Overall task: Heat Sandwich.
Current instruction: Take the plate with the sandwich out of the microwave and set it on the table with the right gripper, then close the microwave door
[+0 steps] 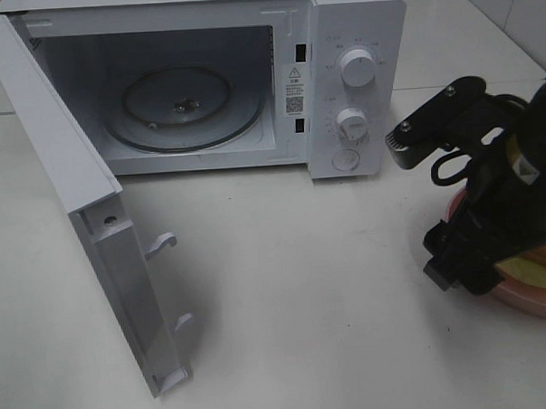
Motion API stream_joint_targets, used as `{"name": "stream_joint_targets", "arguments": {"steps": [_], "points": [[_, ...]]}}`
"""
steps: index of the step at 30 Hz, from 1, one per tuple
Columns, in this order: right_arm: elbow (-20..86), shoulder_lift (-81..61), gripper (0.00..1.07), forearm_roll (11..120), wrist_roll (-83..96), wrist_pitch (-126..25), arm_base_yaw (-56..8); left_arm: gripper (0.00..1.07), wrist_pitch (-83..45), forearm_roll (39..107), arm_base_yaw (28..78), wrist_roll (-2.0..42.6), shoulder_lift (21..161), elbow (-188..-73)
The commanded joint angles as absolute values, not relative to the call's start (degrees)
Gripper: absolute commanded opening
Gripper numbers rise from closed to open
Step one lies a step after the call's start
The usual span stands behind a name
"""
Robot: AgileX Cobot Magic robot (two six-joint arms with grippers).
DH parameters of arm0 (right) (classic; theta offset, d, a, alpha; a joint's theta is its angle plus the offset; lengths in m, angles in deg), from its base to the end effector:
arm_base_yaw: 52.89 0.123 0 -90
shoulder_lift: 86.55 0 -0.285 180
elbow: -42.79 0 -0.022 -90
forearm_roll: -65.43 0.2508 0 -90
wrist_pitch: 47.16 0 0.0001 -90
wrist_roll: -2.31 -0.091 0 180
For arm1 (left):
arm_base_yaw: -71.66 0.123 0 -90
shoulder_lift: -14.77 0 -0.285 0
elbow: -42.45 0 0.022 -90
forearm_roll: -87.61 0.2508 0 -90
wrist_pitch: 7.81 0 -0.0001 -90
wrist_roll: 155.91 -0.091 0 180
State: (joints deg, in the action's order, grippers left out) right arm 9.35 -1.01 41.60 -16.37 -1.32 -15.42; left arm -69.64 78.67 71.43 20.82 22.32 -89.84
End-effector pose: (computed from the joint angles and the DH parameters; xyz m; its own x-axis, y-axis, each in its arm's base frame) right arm 0.2020 0.1216 0.2219 -0.7698 -0.5568 -0.3120 -0.4912 0.8289 -0.2676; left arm -0.0086 -0.0124 0.2807 -0.4529 -0.0151 -0.8914 0.1185 0.9900 -0.0770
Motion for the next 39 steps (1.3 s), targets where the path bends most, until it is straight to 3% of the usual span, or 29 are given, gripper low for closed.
{"name": "stream_joint_targets", "arguments": {"steps": [1,11,27,39], "points": [[9.29,-4.34,0.81,43.94,-12.99,0.11,-15.36,0.98,-69.29,78.50,71.66,21.00,21.35,-89.78],[9.29,-21.47,0.79,53.80,-4.57,4.24,-15.36,0.98,-69.29,78.50,71.66,21.00,21.35,-89.78],[9.29,-40.55,0.76,54.09,-4.80,20.97,-15.36,0.98,-69.29,78.50,71.66,21.00,21.35,-89.78],[8.15,-54.18,0.76,54.20,-4.97,23.72,-16.74,0.98,-69.29,78.50,71.66,21.00,21.35,-89.78]]}}
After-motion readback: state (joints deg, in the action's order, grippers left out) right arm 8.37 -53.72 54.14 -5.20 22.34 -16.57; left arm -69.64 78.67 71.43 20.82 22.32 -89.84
